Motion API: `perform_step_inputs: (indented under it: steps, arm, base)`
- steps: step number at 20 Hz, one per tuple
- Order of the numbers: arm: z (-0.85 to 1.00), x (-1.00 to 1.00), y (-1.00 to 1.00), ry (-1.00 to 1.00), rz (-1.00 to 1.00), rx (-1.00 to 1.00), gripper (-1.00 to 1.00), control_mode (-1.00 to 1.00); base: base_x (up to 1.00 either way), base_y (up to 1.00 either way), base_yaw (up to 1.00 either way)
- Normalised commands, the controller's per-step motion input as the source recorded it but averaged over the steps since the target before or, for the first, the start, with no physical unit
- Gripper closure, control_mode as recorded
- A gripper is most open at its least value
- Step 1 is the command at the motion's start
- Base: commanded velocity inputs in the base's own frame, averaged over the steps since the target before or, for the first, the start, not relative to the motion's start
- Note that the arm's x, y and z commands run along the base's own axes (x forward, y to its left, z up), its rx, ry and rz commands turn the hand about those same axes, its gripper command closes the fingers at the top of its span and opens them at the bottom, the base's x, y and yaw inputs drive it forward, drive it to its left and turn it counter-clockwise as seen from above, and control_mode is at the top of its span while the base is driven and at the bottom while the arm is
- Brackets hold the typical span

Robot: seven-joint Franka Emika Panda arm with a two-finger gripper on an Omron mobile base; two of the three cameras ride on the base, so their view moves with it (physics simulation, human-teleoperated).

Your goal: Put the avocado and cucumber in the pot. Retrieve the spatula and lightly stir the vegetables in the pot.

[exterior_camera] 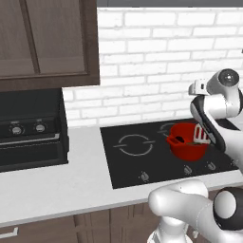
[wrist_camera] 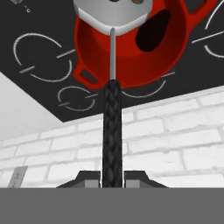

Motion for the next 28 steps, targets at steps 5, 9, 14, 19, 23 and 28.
perform_step_inputs:
  steps: [5,9,14,19,23,28]
  arm:
    - [-0.65,0.01,0.01,-0.09,0.0,0.0,1.0,-1.0]
    - [-0.27,0.15,0.0,-0.11,0.0,0.01,1.0,-1.0]
    - [0.56,0.21,-0.01,-0.02,0.0,0.02,1.0,-1.0]
    - [0.68,0.0,-0.03,0.13,-0.03,-0.07,1.0,-1.0]
    - [-0.06,0.03,0.0,0.0,-0.08,0.0,1.0,-1.0]
    - [-0.55,0.21,0.0,-0.15,-0.07,0.01,1.0,-1.0]
  base:
    - [0.0,0.0,0.0]
    - [0.0,0.0,0.0]
    - [0.0,0.0,0.0]
    - [0.0,0.0,0.0]
    - [0.0,0.0,0.0]
    - [0.0,0.0,0.0]
